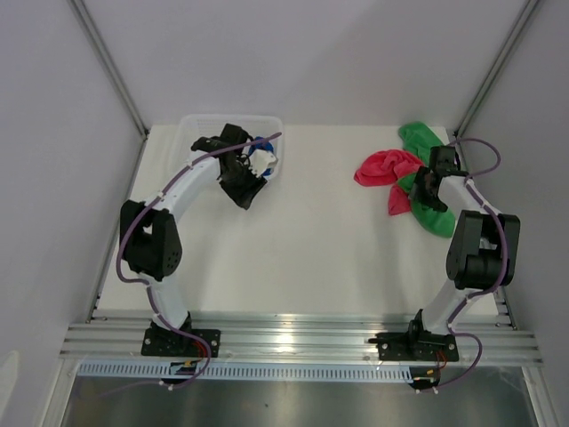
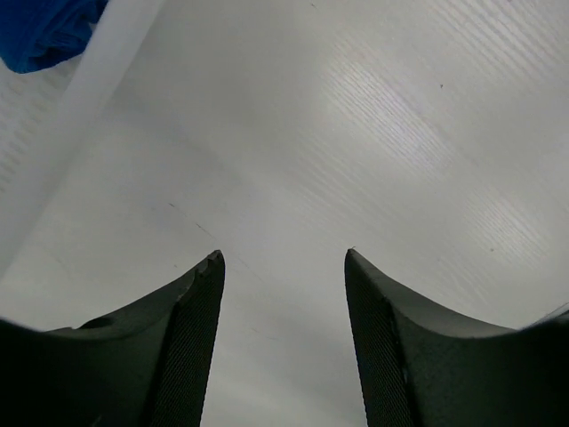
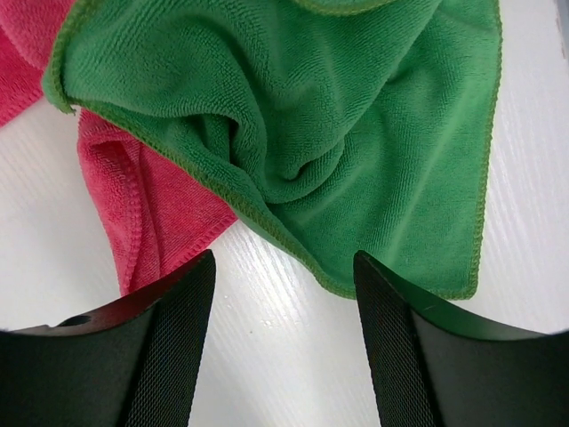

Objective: Roll the towels
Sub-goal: Grab a towel with the right arm

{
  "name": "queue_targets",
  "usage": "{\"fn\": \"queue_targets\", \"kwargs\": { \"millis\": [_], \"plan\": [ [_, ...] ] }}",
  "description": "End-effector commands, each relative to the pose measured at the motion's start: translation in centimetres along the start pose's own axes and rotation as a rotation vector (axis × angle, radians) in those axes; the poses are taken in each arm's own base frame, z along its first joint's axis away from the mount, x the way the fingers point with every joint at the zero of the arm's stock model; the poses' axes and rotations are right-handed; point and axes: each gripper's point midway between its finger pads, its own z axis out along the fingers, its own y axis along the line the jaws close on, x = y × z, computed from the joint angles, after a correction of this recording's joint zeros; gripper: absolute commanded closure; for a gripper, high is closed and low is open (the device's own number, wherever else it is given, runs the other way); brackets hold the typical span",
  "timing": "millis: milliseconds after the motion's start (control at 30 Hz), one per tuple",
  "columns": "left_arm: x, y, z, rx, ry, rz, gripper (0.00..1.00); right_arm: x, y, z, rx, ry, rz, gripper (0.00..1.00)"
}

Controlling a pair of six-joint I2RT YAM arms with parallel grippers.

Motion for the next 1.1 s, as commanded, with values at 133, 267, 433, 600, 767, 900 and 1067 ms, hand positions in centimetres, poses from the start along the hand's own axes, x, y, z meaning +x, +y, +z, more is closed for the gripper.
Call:
{"fn": "queue_targets", "kwargs": {
  "millis": [133,267,433,600,767,900,1067],
  "plan": [
    [-2.3,-0.7,-0.4,0.005,-0.118,-0.038,0.34,-0.3,0.5,2.1,-0.031,-0.023,-0.066,0.38],
    [-1.4,-1.2,-0.2,0.021,-0.091,-0.05,0.31,0.3,0.4,3.2,-0.022,-0.004,-0.089,0.58],
    [-0.6,-1.6,0.1,0.026,-0.076,-0.064,0.29,0.6,0.6,3.4,-0.041,-0.002,-0.117,0.8],
    [0.0,-1.7,0.5,0.026,-0.056,-0.079,0.27,0.1,0.3,2.7,-0.035,0.002,-0.152,1.0],
    [-0.1,-1.8,0.4,0.027,-0.063,-0.082,0.26,-5.7,-0.1,-3.1,-0.024,-0.154,-0.162,1.0],
    [-1.1,-1.3,-0.4,0.009,-0.091,-0.076,0.25,-13.6,1.1,-13.0,-0.123,-0.453,-0.176,1.0],
    [-2.8,-1.4,-2.0,0.018,-0.142,-0.068,0.25,-19.3,5.2,-28.3,-0.382,-0.837,-0.313,1.0]
  ]
}}
